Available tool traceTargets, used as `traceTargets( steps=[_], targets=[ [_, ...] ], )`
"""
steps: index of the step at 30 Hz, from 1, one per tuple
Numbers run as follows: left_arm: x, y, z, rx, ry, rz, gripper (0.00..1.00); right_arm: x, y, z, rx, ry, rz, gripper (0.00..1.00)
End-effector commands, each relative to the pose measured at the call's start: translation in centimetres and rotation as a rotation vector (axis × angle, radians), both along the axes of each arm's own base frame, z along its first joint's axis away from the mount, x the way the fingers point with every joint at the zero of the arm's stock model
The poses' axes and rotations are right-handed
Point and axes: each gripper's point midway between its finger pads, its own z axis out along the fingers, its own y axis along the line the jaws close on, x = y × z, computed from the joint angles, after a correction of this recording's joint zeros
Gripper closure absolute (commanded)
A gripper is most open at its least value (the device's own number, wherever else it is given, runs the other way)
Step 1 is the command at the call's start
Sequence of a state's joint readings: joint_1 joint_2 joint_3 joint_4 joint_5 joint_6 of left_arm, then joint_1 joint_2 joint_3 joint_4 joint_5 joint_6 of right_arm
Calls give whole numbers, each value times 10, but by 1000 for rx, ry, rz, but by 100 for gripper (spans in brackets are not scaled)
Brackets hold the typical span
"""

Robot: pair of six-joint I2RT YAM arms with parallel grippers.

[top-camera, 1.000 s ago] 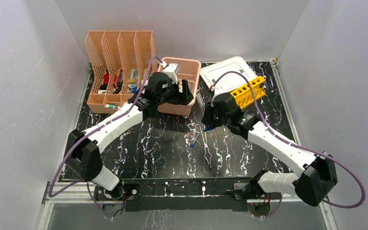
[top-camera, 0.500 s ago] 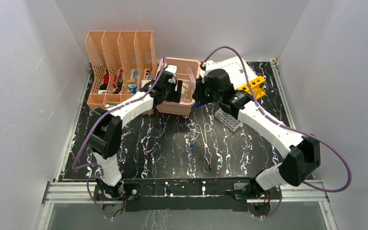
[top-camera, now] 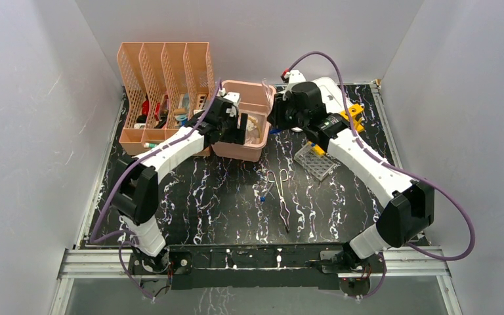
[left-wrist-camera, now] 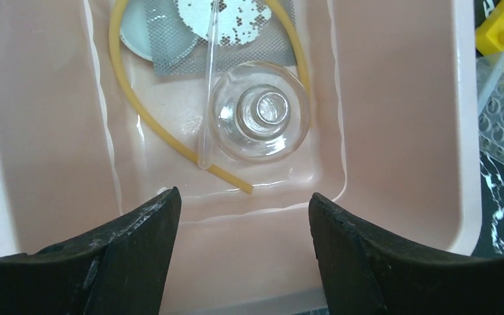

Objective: Organize the chemistry lab equipment

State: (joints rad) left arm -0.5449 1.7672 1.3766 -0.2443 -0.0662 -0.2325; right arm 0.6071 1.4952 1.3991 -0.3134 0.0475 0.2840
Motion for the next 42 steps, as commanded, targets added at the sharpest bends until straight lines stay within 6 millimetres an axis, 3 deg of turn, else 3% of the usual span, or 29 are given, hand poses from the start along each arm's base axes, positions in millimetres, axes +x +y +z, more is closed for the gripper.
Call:
traceTargets(
  steps=[1, 8, 15, 19, 25, 32, 37, 42],
  targets=[
    [-36, 4, 9, -54, 91, -15, 31, 13, 5, 40, 68, -100, 11, 79],
    [-60, -4, 22, -94, 176, -84, 31, 16, 9, 33, 71, -83, 19, 79],
    [-93, -1, 4, -131, 275, -89, 31, 17, 16, 32, 106, -68, 30, 79],
    [-104, -6, 14, -177, 266, -91, 31, 20, 27, 28, 136, -46, 51, 79],
    [-101, -10, 50, -207, 169, -111, 31, 28, 60, 12, 185, 6, 124, 77],
    [-91, -1, 121, -256, -51, -106, 31, 34, 98, -27, 99, 63, 158, 75],
    [-86, 45, 158, -251, -266, 95, 32, 32, 124, -63, -42, 95, 160, 73],
    [-96, 85, 187, -270, -416, 238, 31, 32, 133, -94, -116, 132, 142, 73]
  ],
)
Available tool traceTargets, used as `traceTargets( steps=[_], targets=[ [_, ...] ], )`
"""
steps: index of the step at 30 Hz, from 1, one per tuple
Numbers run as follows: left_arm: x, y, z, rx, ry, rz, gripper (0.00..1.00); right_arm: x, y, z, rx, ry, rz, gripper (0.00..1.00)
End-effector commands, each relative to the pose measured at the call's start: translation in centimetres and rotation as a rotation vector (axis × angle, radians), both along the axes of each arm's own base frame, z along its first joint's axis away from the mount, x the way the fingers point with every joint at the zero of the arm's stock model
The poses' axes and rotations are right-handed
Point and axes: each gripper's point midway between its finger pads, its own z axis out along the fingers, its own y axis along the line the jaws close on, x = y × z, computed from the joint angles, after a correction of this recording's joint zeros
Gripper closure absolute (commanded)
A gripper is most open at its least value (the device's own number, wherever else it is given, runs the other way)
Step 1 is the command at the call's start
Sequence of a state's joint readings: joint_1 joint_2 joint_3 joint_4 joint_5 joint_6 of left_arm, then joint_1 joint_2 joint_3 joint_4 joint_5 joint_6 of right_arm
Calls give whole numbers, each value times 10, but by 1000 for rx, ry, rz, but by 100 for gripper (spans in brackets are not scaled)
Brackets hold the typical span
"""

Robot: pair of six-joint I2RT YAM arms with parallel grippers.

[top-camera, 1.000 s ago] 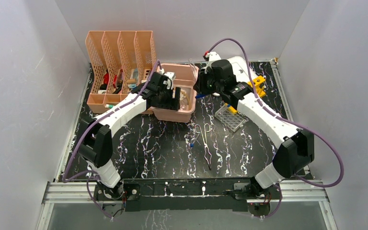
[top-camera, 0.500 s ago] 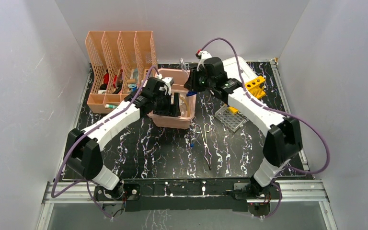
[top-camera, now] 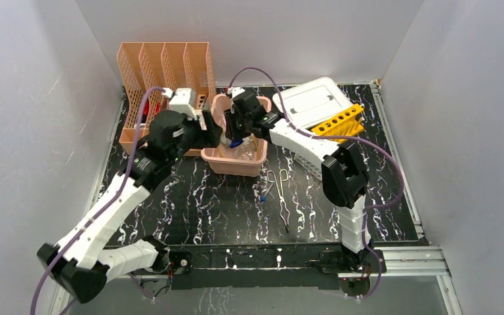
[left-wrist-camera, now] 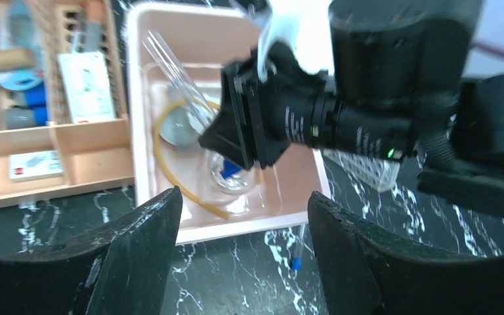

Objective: Organize the chemistry lab equipment

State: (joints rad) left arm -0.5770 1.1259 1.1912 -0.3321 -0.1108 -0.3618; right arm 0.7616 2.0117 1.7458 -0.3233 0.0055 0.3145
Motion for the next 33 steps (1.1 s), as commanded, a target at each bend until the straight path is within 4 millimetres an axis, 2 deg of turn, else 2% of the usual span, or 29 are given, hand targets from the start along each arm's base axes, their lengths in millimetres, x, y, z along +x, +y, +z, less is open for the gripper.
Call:
traceTargets(
  steps=[1, 3, 7, 10, 19, 22, 25, 28, 33],
  targets=[
    [1, 41, 28, -18, -130, 190, 31, 9, 2, 2, -46, -35, -30, 73],
    [0, 48, 29, -5, -142, 214, 31, 11, 3, -8, -71, -21, -34, 73],
    [2, 55, 16, 25, -131, 247, 31, 12, 3, -29, -128, 9, -40, 73],
    [3, 54, 4, 31, -110, 251, 31, 14, 0, -42, -171, 19, -53, 73],
    [5, 52, -4, 41, -98, 247, 30, 16, -2, -69, -245, 59, -48, 71],
    [5, 52, -6, 45, -94, 247, 30, 18, -2, -76, -264, 67, -44, 65],
    [4, 53, -9, 50, -86, 249, 30, 19, -2, -78, -270, 66, -42, 50],
    [3, 54, -13, 54, -79, 251, 30, 19, -1, -79, -270, 64, -39, 41],
    [3, 54, -18, 61, -71, 254, 30, 19, 1, -58, -234, 19, -31, 32]
  ],
)
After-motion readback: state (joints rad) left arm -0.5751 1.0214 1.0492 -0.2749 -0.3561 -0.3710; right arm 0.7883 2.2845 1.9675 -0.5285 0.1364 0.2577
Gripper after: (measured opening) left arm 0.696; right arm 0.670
